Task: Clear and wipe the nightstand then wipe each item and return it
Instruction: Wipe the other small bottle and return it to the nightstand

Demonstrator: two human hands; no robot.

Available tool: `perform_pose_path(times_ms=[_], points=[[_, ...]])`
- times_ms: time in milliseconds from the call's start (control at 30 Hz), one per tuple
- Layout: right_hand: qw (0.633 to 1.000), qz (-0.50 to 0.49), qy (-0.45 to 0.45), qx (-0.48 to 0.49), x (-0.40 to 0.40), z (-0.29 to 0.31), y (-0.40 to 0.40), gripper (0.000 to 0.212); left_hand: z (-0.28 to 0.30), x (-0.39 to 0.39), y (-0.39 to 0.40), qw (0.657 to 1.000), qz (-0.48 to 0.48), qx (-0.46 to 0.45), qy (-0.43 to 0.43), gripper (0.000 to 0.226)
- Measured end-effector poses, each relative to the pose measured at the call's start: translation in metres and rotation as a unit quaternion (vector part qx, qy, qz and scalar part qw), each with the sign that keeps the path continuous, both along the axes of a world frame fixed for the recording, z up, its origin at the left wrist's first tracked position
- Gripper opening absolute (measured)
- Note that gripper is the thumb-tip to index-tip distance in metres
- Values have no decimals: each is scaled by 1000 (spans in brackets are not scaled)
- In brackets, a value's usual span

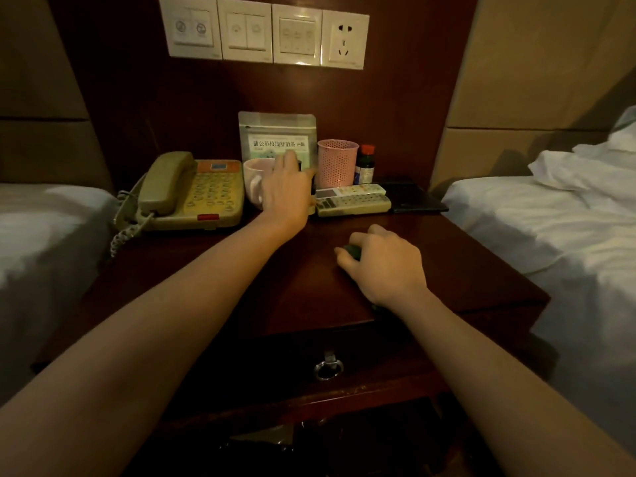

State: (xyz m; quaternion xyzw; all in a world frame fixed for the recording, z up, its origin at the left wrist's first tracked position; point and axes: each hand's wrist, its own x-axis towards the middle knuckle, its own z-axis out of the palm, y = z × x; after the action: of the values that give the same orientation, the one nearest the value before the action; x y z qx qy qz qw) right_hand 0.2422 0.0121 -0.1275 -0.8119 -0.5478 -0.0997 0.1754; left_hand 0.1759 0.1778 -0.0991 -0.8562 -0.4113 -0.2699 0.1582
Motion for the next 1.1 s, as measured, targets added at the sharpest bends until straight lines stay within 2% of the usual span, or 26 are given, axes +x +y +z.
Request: perform_pose_path(times_ms=[100,267,467,567,700,800,867,967,1100], points=[[1000,-1,1,-2,3,1,6,37,1,4,10,998,12,49,43,45],[1000,-9,-3,8,8,2,17,37,-2,8,18,997,38,46,54,52],[999,-15,0,41,10,3,21,34,-6,2,-6,999,43,0,-13,82],[998,-21,10,59,10,6,15,35,-5,-8,-45,998,4,-43,-39,73],[994,-66,-60,68,21,11,-4,33,-19,-19,-106,993,-67,-92,-11,55],[988,-116,-65,74,42,14,-23,35,-35,-26,-131,984,-127,-126,-21,47],[985,-138,-73,68,61,10,-35,31,-40,-28,-135,983,-138,-107,-56,40],[984,-173,-2,47,87,6,-52,35,-43,-25,-137,980,-163,-75,-81,30],[983,-172,20,-52,98,9,-56,42,-46,-23,-140,975,-192,-47,-97,17]])
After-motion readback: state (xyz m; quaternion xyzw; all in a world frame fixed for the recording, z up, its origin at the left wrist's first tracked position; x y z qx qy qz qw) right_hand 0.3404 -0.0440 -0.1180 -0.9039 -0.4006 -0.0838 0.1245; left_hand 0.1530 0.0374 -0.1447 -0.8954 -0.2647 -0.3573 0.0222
